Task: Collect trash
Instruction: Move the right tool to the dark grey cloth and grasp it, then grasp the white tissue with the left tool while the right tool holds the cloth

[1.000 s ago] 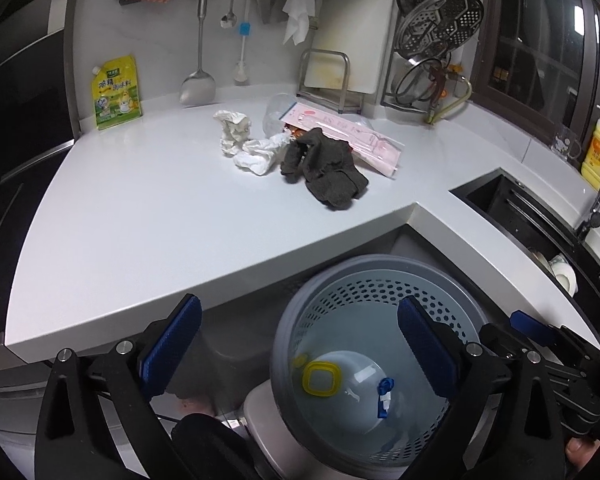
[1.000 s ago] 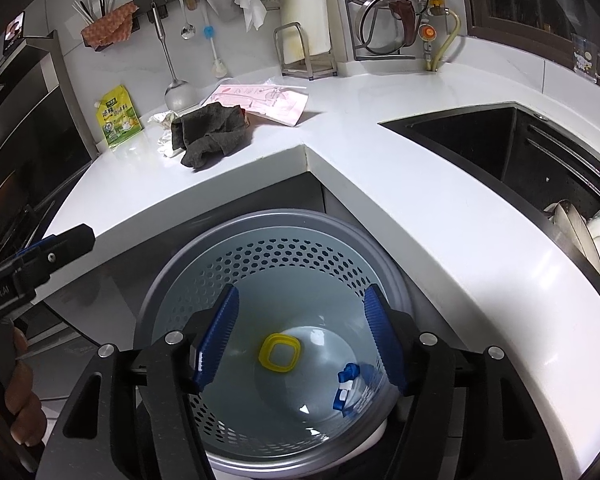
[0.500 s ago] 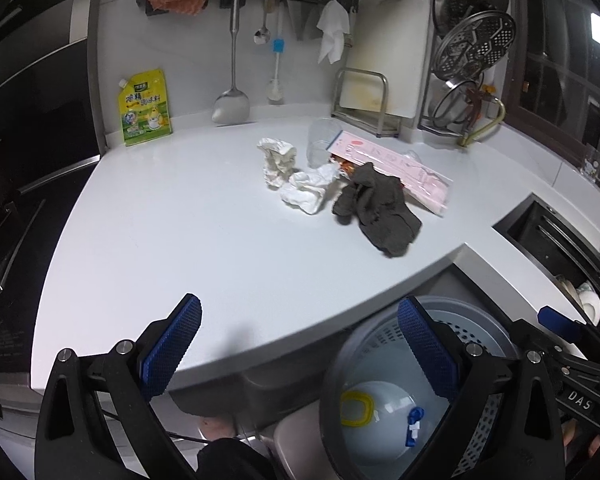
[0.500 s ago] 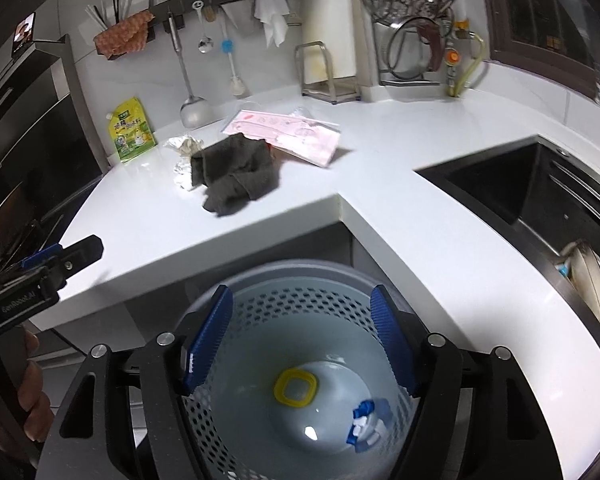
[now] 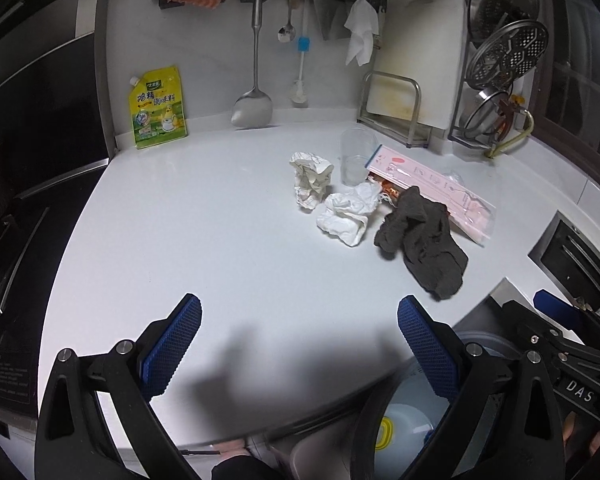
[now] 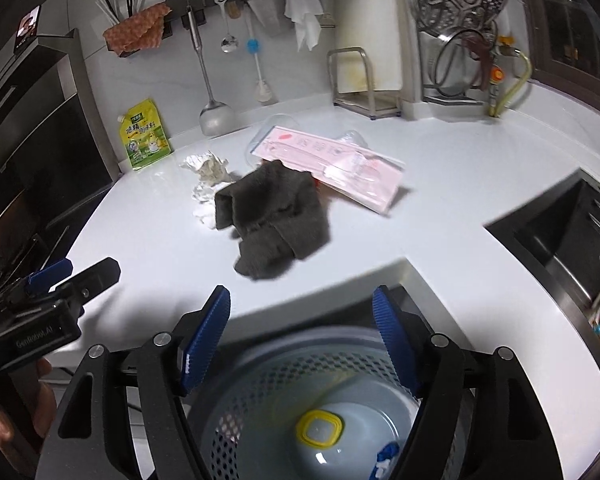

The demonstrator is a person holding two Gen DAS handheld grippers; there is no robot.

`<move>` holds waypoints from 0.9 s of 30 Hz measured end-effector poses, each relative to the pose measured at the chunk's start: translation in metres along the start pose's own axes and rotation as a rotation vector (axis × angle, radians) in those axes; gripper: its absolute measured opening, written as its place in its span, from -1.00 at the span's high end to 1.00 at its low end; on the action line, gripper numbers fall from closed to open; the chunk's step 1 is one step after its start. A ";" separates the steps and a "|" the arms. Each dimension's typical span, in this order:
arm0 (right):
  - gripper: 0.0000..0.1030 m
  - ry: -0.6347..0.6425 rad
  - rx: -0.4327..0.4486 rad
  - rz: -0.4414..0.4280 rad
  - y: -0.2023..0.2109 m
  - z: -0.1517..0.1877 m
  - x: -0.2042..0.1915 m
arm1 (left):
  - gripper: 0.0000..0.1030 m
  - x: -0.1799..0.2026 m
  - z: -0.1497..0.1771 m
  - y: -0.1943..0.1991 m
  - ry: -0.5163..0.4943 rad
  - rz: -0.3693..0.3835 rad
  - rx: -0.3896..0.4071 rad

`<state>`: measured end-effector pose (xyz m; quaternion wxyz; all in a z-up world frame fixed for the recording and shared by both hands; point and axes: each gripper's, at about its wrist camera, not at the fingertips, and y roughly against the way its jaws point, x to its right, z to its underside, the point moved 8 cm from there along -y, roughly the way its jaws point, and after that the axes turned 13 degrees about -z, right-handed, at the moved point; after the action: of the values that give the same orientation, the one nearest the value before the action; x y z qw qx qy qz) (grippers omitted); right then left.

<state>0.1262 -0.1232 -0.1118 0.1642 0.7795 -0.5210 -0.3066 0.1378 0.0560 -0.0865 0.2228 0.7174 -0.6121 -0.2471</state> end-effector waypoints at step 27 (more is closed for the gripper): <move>-0.29 0.047 -0.080 0.085 -0.109 -0.041 -0.002 | -0.87 -0.009 -0.011 -0.042 0.032 0.013 -0.062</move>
<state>0.2296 -0.0799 -0.1424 0.2204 0.7565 -0.5368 -0.3017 0.1754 0.0719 -0.1036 0.2565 0.7100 -0.6051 -0.2529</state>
